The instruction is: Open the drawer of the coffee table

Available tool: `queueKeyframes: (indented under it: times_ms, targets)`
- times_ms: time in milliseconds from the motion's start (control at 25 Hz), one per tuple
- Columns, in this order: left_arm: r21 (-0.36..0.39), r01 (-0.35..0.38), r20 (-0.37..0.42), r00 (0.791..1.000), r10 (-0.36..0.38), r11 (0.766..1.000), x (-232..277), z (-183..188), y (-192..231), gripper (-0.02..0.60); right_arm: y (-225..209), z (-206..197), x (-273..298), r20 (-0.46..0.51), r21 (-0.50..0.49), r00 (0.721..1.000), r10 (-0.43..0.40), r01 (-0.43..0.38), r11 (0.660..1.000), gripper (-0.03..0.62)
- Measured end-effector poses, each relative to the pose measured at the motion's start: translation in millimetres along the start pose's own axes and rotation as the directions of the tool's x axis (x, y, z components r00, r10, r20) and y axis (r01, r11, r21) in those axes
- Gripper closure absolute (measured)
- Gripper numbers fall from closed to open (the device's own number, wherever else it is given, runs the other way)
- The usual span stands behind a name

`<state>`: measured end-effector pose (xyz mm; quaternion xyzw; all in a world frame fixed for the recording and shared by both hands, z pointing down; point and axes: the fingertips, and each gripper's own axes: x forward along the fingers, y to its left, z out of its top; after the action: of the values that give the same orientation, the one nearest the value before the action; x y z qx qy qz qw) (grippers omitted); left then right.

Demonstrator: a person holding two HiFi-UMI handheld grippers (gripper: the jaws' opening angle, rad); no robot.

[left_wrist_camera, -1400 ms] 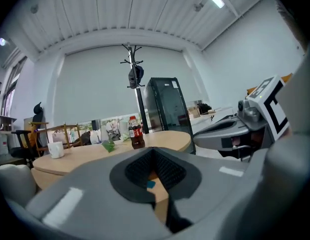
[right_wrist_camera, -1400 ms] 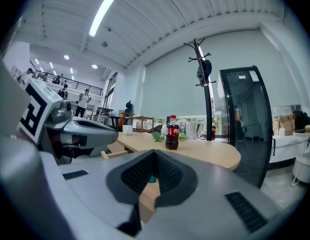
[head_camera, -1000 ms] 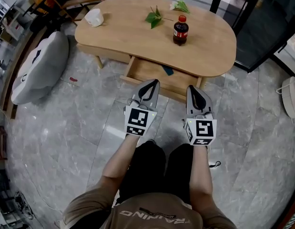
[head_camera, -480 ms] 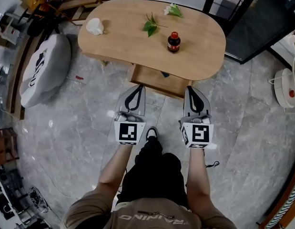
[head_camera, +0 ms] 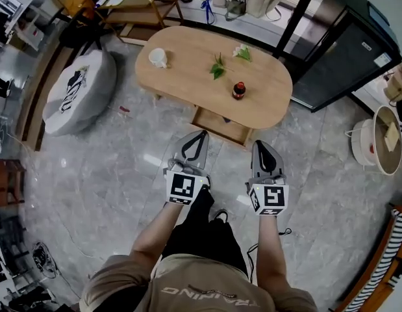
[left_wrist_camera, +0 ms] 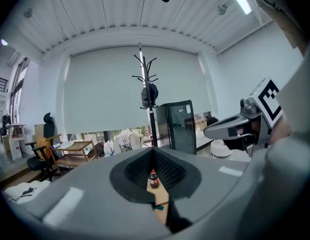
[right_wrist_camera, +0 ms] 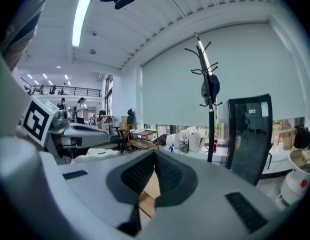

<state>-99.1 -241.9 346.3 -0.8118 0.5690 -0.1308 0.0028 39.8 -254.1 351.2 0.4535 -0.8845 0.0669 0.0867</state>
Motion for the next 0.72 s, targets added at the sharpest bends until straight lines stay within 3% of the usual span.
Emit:
queueKeyframes:
  times_ms: [160,320,560,720]
  targets:
    - [-0.026,-0.008,0.015,1.0,0.008,1.0,-14,60,10,0.575,19,60,-15,0.019,0.002,0.999,0.03,-0.03,1.0,0.59]
    - [-0.058,-0.008,-0.007,1.0,0.007,0.998,-27,94,21,0.575,33,116,-34,0.015,-0.03,0.999,0.035,-0.034,0.999,0.591]
    - [0.004,0.05,0.033,0.998,-0.05,0.999,-27,147,35,0.575,36,175,-32,0.05,-0.094,0.998,0.029,-0.025,0.995,0.591]
    - [0.012,0.095,0.08,0.992,-0.096,0.995,-12,179,40,0.575,24,204,-23,0.095,-0.055,0.995,-0.001,0.007,0.998,0.591]
